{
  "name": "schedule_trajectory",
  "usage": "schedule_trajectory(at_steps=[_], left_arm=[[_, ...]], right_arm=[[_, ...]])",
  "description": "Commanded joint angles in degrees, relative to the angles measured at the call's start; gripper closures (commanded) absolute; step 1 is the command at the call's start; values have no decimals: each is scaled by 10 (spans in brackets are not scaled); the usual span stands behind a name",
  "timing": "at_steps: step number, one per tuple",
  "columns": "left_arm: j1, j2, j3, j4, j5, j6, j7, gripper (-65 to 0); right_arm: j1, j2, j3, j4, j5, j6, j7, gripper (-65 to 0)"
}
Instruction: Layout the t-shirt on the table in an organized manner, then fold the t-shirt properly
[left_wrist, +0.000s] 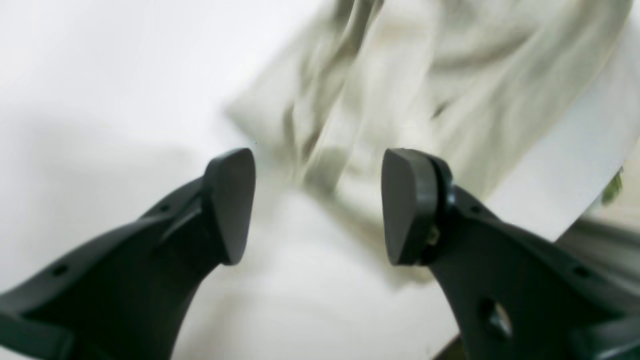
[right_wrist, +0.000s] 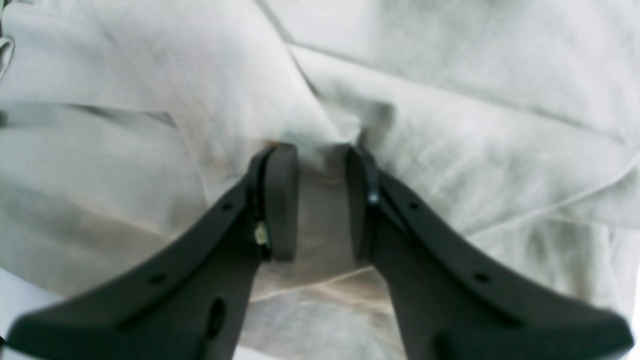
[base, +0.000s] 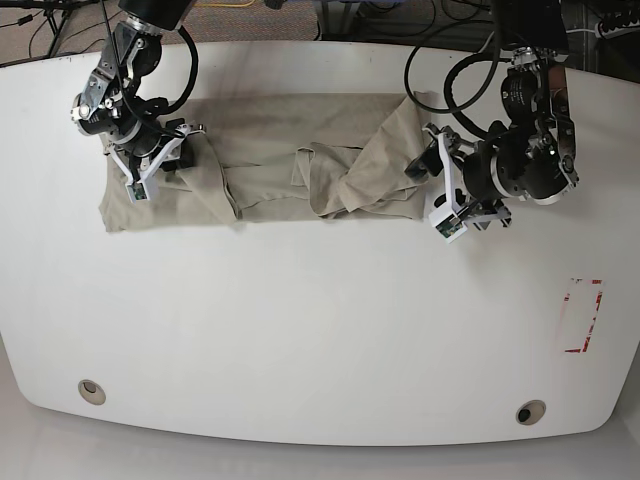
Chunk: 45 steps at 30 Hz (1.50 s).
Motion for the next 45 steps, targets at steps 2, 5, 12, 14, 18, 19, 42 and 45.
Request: schedule_trajectory(at_steps=[2,5,12,14,18,19,42,45], left_arm=[[-3,-1,-1,-41,-9,-1,-9,-374],[-3,-1,-1,-61,-9,-1,-9,-374],[-3,0,0,-67,-10,-1,-9,-371],[-3,0,2,-67,-10,-1,-8,-349],[-5,-1,27,-67,-9,-1,-8,-237],[-5,-1,37,-67,-9,-1,-8,-206],[-40,-37,222,22,-21,-1,-6,-164],[-54,-37,263,25,-22,-1,-6,-164]], right_arm=[[2,4,-1,4,-10,-3,-13,-173],[2,4,-1,4,-10,-3,-13,-173],[2,3,-1,4,-10,-3,-13,-173],[2,3,-1,4,-10,-3,-13,-173],[2,3,-1,4,-10,-3,-13,-173],[2,3,-1,4,-10,-3,-13,-173],[1,3,0,4,-10,-3,-13,-173],[2,3,0,4,-10,-3,-13,-173]])
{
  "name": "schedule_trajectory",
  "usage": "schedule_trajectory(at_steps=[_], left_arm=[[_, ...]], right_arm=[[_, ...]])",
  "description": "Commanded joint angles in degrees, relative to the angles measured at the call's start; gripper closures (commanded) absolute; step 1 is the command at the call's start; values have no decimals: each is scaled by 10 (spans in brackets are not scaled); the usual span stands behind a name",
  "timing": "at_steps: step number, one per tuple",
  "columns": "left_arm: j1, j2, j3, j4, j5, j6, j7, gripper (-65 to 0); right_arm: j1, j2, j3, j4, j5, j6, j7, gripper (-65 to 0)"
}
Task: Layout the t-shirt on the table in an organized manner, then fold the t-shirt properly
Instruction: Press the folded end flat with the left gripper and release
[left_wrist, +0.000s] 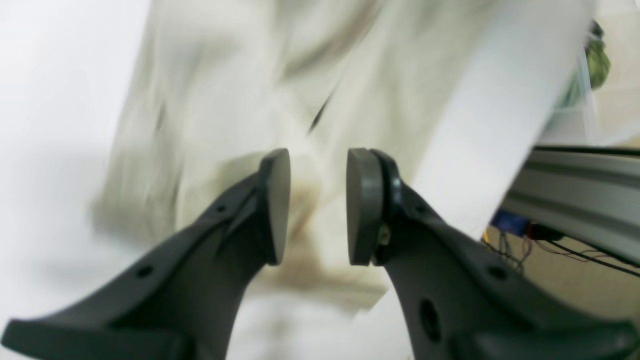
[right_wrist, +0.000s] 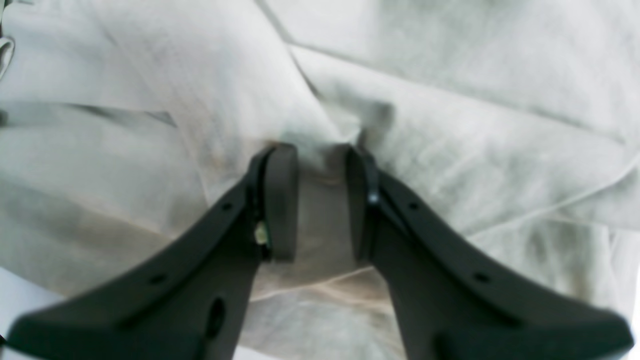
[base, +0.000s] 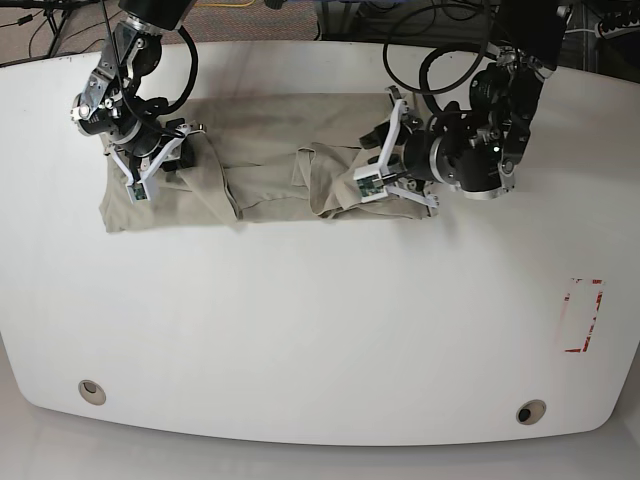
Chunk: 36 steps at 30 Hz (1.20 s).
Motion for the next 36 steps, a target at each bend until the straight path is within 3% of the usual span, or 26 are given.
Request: schedule_trajectory(at_steps=[1,7,13,19,25,36], left_arm=[[-20,0,37,12,-9,-1,-3,-164],[-51,2,85,12,-8,-1,-3,-171],[-57,-6,-9,12,-7,-1,-3,-181],[-54,-31,-110,4,-5,-1,-3,-300],[-39,-33,-148,-8,-6,-1,-3,-399],[-31,-30,-128,-79,-6,-1,-9,-393]], right_arm=[[2,3,0,4,-10,-3,-13,-173],[2,3,0,4,-10,-3,-13,-173],[2,3,0,4,-10,-3,-13,-173],[2,3,0,4,-10,-3,-13,-173],[2,2,0,4,-10,-3,-13,-173],[2,2,0,4,-10,-3,-13,-173]])
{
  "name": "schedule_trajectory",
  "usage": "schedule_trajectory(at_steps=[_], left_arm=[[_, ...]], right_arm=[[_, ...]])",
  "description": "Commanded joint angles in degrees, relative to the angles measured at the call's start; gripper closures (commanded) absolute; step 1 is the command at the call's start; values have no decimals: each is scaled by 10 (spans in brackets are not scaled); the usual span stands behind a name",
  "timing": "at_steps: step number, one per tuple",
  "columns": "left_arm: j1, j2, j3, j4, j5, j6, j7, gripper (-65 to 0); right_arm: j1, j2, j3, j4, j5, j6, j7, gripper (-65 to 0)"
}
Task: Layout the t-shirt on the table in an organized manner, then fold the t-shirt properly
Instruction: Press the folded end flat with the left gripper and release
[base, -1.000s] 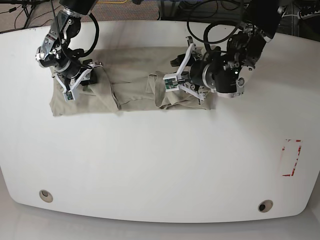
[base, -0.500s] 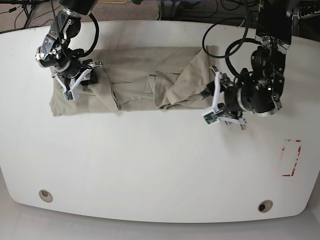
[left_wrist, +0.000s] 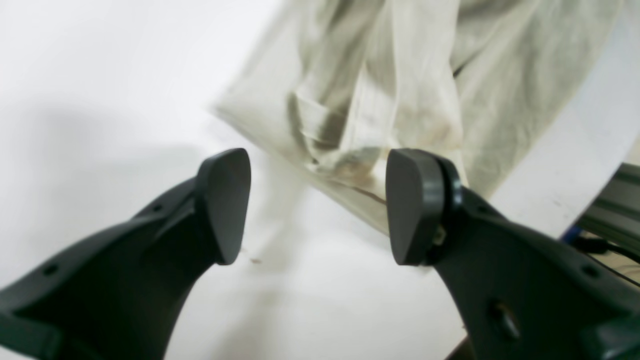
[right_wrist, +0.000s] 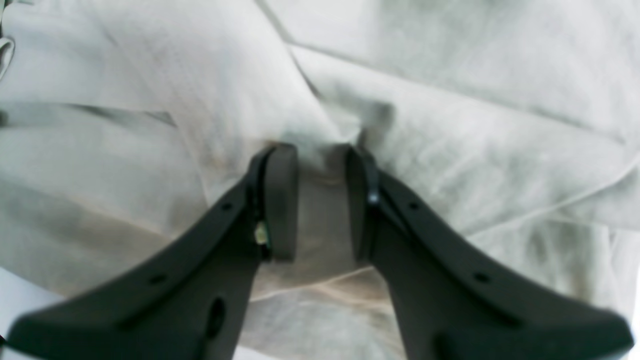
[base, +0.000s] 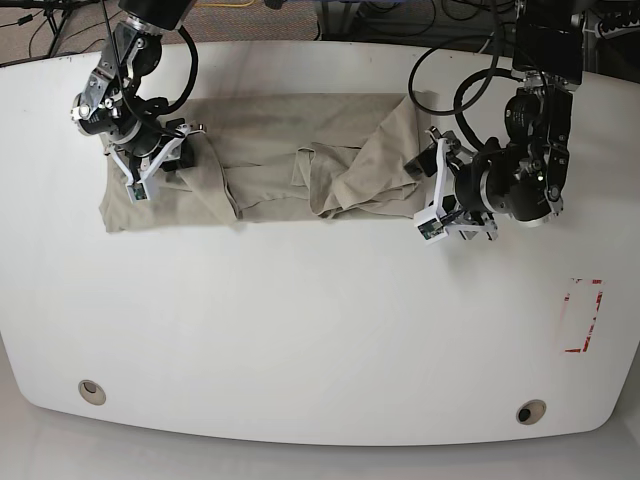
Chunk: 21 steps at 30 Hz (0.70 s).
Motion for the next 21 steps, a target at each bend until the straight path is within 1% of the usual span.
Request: schedule_trajectory(at_steps=[1,4,5,7,11,13,16,21], left_arm=[[-8,-4,0,-16,-8,-1,-15,-389],[-8,-4,13,-31,-8,-1,-24,-368],[-9,-4,20,-38,-8,-1,-26,-347],[-9,-4,31,-45,-8,-1,-26,-292],[-11,-3,56,-54,-9,-1,-26,-138],[-11,-3,70,-53,-9,-1,-26,-93],[-11,-2,85,-50,-10,-1,-26,-68],[-8,-2,96,-18,-10,-1,-26,-68]], right_arm=[[2,2,0,4,-10,-3,-13,-173],[2,2,0,4,-10,-3,-13,-173],[2,2,0,4,-10,-3,-13,-173],[2,2,0,4,-10,-3,-13,-173],[3,2,0,4,-10,-3,-13,-173],[3,2,0,4,-10,-3,-13,-173],[3,2,0,4,-10,-3,-13,-173],[3,2,0,4,-10,-3,-13,-173]])
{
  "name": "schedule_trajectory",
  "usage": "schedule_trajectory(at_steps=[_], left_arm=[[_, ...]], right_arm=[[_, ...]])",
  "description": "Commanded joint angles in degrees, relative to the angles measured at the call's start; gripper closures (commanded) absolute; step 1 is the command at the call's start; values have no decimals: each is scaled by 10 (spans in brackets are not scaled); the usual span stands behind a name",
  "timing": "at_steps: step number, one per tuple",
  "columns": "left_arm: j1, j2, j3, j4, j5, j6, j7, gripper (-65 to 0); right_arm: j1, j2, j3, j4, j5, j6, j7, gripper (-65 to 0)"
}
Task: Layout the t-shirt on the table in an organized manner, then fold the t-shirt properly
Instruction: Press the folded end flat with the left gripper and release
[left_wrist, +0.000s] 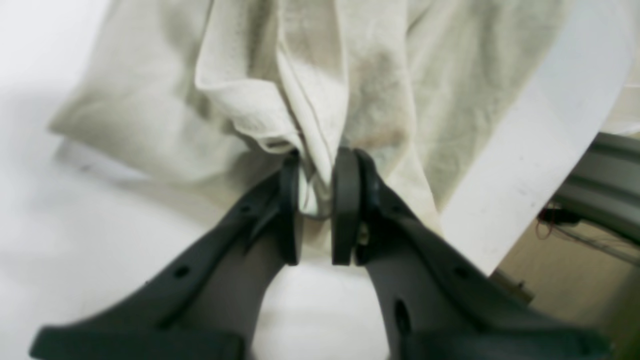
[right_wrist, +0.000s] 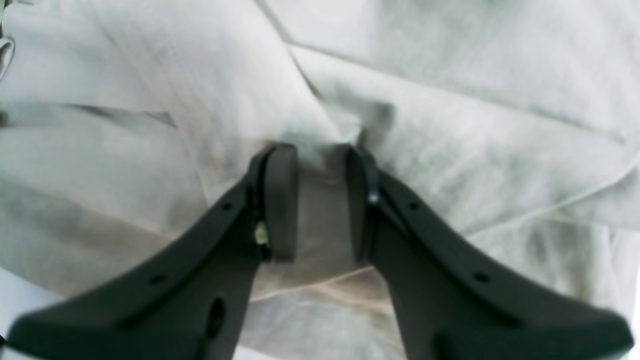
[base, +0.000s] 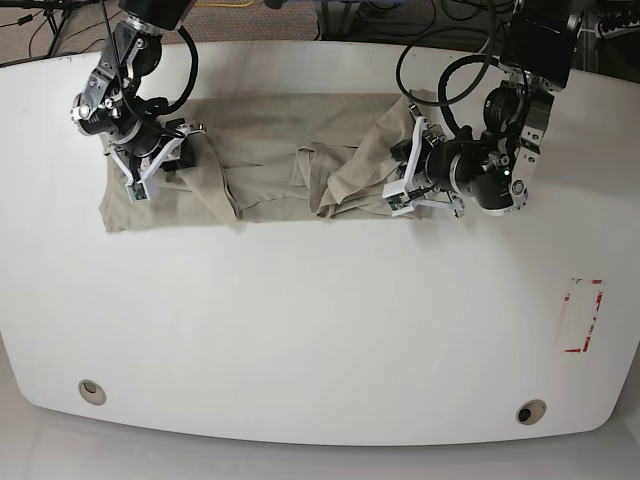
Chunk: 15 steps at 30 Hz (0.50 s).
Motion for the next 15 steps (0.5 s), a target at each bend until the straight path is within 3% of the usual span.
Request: schedule_trajectory(at_steps=[1,12,15], left_arm=[[-10,-3,2,42,-11,-1,-8,-68],[-19,-2,105,93,-11,-1,-7,-72],[-36,14,150,93,-11,-1,-7,-74]], right_arm=[[2,2,0,4,-11,-3,-13,-173],[2,2,0,4,-11,-3,-13,-173],[2,2,0,4,-11,-3,-13,-173]])
